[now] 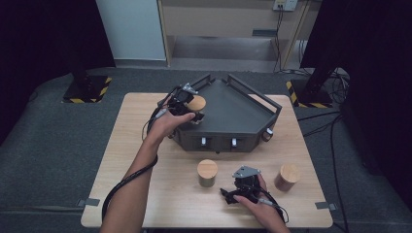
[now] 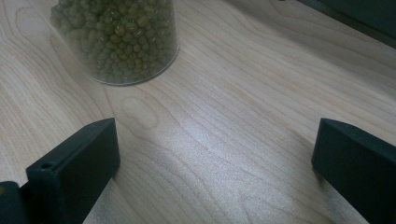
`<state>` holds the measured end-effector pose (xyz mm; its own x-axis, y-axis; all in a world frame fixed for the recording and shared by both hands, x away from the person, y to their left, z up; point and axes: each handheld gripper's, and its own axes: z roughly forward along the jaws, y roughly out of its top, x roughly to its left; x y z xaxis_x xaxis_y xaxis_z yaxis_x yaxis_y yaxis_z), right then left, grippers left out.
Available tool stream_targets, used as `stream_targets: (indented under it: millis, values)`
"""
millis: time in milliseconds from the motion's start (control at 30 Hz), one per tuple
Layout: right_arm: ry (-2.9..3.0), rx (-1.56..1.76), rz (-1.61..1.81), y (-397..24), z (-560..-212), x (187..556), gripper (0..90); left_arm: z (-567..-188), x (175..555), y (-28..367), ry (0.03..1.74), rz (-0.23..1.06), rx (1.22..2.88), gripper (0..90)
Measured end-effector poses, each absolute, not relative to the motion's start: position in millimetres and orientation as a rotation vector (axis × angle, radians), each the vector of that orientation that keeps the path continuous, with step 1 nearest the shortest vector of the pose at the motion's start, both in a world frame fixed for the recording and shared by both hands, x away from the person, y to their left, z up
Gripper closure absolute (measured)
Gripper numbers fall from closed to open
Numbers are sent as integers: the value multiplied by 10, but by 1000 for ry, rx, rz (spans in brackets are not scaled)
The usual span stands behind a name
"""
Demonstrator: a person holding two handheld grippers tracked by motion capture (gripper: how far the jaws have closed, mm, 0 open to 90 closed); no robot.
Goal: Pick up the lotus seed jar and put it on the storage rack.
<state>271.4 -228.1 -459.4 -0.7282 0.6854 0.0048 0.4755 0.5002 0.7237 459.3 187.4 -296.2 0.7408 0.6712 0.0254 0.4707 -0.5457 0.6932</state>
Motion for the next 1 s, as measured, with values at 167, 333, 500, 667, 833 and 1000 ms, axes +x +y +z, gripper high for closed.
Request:
stream_targets:
  millis: [167, 333, 500, 667, 833, 1000]
  values:
    - [2464, 980, 1057, -2281, -4594, 2714, 11, -2990, 4607, 1920, 857, 362, 2235, 243]
    - [2463, 978, 1057, -2281, -4595, 2714, 12, -2989, 4603, 1913, 850, 368, 2239, 243]
    - [2463, 978, 1057, -2281, -4595, 2714, 12, -3003, 4602, 1929, 850, 366, 2232, 242]
    - [2463, 978, 1057, -2281, -4595, 2714, 12, -2945, 4563, 1877, 855, 377, 2261, 156]
    - [2463, 978, 1057, -2281, -4595, 2714, 11, -2913, 4469, 1904, 866, 407, 2247, 68]
    - [2463, 978, 1057, -2281, -4595, 2714, 12, -2914, 4392, 1947, 865, 426, 2246, 51]
